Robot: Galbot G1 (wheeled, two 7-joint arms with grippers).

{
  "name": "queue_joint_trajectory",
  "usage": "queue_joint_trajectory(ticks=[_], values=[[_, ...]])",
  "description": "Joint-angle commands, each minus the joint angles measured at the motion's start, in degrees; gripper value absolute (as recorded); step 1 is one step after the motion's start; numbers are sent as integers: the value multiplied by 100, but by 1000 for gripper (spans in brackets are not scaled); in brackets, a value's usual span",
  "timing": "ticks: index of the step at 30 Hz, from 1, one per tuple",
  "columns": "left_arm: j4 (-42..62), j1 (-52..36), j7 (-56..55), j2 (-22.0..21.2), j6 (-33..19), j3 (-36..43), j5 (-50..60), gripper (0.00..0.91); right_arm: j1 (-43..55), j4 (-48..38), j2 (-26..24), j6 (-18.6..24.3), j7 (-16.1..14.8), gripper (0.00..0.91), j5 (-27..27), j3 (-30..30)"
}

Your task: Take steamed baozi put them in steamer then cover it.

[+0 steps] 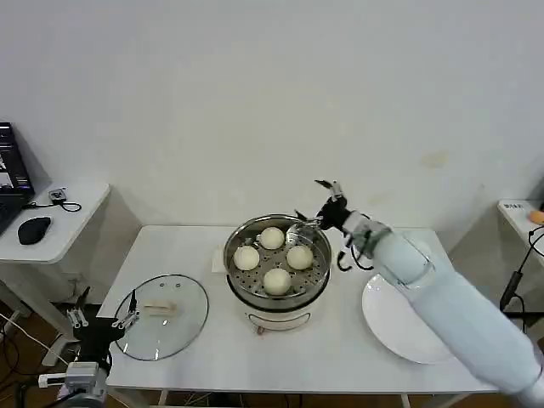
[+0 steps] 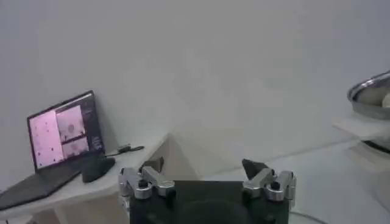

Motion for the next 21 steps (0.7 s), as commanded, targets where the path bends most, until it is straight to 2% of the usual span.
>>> queue_joint_trajectory(ticks=[1, 4, 6, 11, 15, 21], values=[[506, -171, -104, 293, -316, 146, 1785, 907, -3959, 404, 1627, 2163, -113, 907, -249, 4315], [741, -284, 93, 447, -600, 201, 2915, 907, -4608, 818, 2114, 2116, -297, 907, 137, 4795], [878, -334, 103, 570, -646, 288, 3438, 907, -4964, 1048, 2385, 2122, -288, 907, 220, 4962], [1410, -507, 8, 782, -858, 565, 5040, 907, -5620, 1398, 2577, 2113, -220, 907, 232, 5199], [1927, -688, -105, 726, -1103, 662, 5717, 907, -5786, 1553, 2689, 2103, -212, 907, 223, 5418], [2432, -842, -193, 752, -1148, 883, 6384, 907, -5896, 1649, 2860, 2073, -226, 907, 220, 5637]])
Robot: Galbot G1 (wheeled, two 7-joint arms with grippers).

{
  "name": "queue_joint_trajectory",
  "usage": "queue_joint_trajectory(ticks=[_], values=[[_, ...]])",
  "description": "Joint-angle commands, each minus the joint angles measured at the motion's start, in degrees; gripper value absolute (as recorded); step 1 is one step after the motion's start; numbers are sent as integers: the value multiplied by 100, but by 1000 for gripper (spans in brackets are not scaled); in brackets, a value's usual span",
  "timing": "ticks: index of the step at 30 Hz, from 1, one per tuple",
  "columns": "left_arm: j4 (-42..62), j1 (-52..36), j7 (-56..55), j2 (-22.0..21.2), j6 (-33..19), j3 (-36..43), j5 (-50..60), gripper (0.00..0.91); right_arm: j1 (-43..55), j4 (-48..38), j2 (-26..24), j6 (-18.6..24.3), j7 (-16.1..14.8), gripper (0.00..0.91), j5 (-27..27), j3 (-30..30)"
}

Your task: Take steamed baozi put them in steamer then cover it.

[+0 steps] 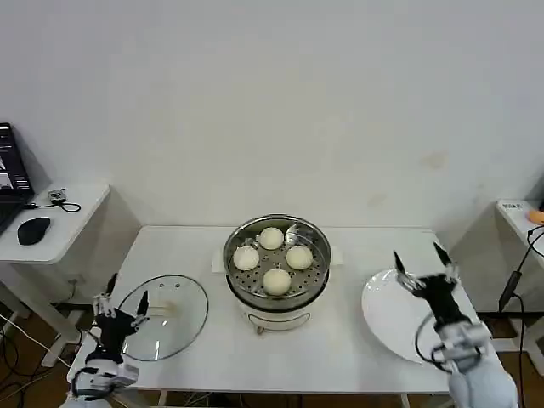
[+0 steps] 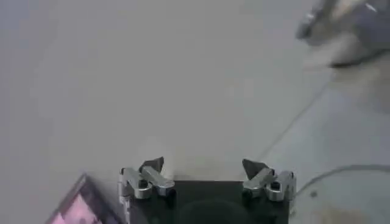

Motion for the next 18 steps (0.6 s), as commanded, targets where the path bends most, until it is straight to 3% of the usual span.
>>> queue_joint_trajectory(ticks=[1, 18], values=[[1158, -289, -163, 156, -340, 371, 2465, 907, -1235, 479, 658, 312, -63, 907, 73, 1106], [1481, -589, -111, 151, -303, 414, 2438, 907, -1270, 442, 796, 313, -83, 907, -18, 1025]])
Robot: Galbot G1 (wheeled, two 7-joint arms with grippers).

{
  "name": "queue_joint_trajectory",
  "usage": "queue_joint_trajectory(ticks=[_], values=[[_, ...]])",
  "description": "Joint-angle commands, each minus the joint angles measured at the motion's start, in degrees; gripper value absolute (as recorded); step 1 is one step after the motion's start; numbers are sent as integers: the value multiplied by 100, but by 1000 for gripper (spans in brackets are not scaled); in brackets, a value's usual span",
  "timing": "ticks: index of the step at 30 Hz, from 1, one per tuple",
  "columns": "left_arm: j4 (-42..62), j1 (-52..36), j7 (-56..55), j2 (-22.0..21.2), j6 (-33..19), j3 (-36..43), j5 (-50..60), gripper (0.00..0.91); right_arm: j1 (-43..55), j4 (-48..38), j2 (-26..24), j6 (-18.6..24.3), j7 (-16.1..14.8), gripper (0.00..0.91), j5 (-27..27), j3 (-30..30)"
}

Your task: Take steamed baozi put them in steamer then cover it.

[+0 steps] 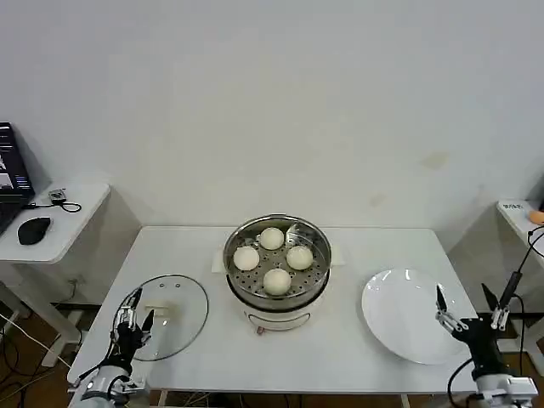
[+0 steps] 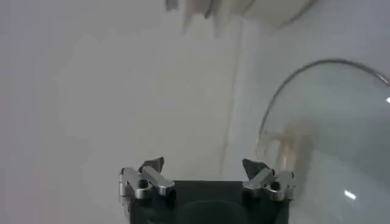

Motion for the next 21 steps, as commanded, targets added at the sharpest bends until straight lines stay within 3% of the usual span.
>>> queue_joint_trajectory(ticks=[1, 21], values=[[337, -226, 9, -19, -55, 100, 473, 907, -258, 59, 161, 69, -19, 907, -29, 157], [942, -956, 57, 16, -57, 225, 501, 907, -402, 47, 242, 131, -50, 907, -68, 114]])
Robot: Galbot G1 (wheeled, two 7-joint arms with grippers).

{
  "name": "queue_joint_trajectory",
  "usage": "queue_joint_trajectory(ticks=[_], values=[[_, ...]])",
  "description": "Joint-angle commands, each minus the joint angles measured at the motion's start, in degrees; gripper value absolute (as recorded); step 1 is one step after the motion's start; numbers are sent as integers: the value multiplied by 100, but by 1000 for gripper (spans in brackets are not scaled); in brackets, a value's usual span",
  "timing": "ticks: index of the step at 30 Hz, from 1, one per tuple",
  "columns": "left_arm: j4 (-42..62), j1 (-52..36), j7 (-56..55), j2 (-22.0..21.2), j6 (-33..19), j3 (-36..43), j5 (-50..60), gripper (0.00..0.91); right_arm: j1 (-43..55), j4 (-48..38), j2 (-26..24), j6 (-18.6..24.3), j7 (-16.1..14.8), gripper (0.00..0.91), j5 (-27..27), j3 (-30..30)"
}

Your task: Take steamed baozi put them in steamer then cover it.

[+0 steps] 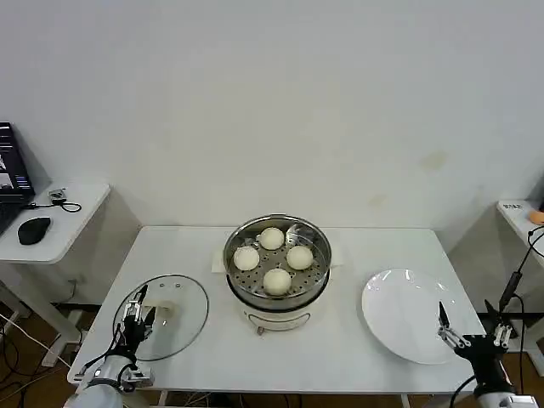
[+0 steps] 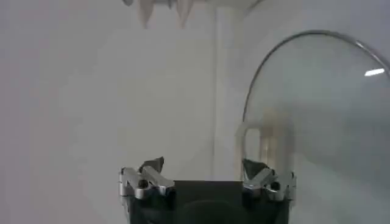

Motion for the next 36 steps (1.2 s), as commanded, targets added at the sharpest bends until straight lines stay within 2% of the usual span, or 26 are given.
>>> queue_joint_trajectory(ticks=[1, 11, 13, 14, 15, 16, 36], values=[[324, -395, 12, -1, -12, 60, 82, 907, -66, 28, 40, 6, -6, 907, -12, 27], [618, -732, 55, -7, -34, 170, 64, 907, -35, -28, 78, 9, -9, 907, -81, -73], [663, -764, 57, -23, -41, 189, 66, 675, -32, -23, 82, 4, -13, 907, -85, -82], [687, -776, 58, -33, -48, 201, 69, 302, -31, -23, 82, 2, -13, 907, -85, -83], [700, -788, 58, -42, -50, 209, 69, 131, -30, -25, 81, 1, -13, 907, -86, -81], [732, -810, 66, -60, -54, 218, 81, 0, -30, -30, 78, -1, -16, 907, -86, -83], [1027, -895, -25, -218, -305, 210, 196, 0, -24, -73, 109, 8, -41, 907, -128, -155]])
